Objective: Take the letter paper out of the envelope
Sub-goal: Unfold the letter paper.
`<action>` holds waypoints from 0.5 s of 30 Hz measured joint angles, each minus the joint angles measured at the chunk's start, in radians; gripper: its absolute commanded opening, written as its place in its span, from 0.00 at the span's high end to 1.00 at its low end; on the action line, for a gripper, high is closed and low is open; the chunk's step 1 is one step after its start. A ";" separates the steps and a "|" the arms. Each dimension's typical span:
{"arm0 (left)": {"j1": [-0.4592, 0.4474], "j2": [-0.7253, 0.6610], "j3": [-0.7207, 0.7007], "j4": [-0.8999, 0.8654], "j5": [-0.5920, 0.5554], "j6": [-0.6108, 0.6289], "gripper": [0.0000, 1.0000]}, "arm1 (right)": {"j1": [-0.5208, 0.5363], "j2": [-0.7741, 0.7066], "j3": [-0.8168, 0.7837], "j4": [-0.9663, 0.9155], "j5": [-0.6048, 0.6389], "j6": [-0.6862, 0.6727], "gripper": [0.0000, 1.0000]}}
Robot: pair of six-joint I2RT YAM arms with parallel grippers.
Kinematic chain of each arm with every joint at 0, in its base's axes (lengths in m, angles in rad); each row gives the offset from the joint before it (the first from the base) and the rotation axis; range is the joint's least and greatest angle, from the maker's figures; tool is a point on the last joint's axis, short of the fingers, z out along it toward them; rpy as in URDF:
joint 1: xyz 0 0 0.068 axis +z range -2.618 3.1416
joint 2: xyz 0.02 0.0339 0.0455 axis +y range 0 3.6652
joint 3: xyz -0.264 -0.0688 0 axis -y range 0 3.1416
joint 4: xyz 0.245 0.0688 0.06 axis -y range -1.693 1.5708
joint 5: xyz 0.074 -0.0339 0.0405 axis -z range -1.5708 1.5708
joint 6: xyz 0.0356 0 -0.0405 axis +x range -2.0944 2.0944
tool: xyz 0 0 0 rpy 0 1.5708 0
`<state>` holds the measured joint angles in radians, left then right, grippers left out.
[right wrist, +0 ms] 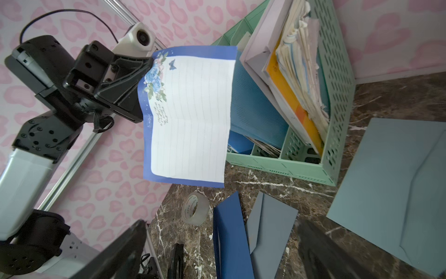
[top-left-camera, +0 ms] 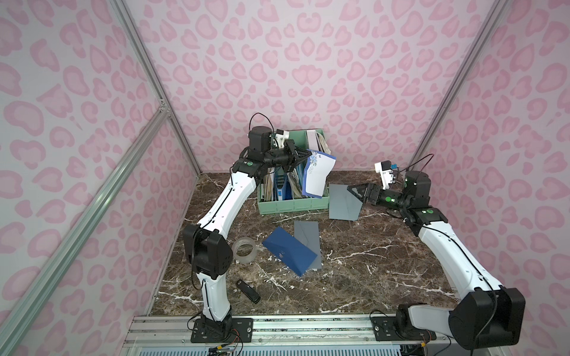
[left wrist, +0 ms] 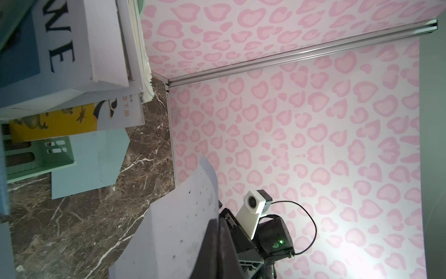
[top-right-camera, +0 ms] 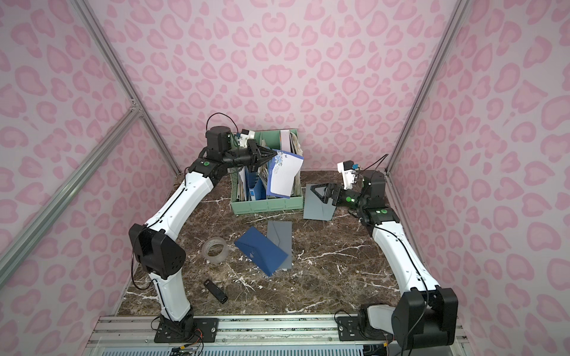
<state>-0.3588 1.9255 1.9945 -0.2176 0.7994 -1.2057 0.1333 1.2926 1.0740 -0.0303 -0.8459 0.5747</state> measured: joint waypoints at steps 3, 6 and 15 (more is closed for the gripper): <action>-0.012 0.003 -0.009 0.045 0.026 -0.055 1.00 | 0.000 0.036 -0.029 0.130 -0.038 0.027 0.02; -0.024 0.002 -0.024 0.087 0.045 -0.109 1.00 | 0.008 0.087 -0.071 0.284 -0.061 0.100 0.02; -0.050 0.004 -0.031 0.181 0.066 -0.229 1.00 | 0.064 0.234 -0.028 0.586 -0.126 0.225 0.06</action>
<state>-0.4091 1.9297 1.9636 -0.0364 0.8654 -1.4342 0.1974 1.5265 1.0458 0.5556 -0.9722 0.7994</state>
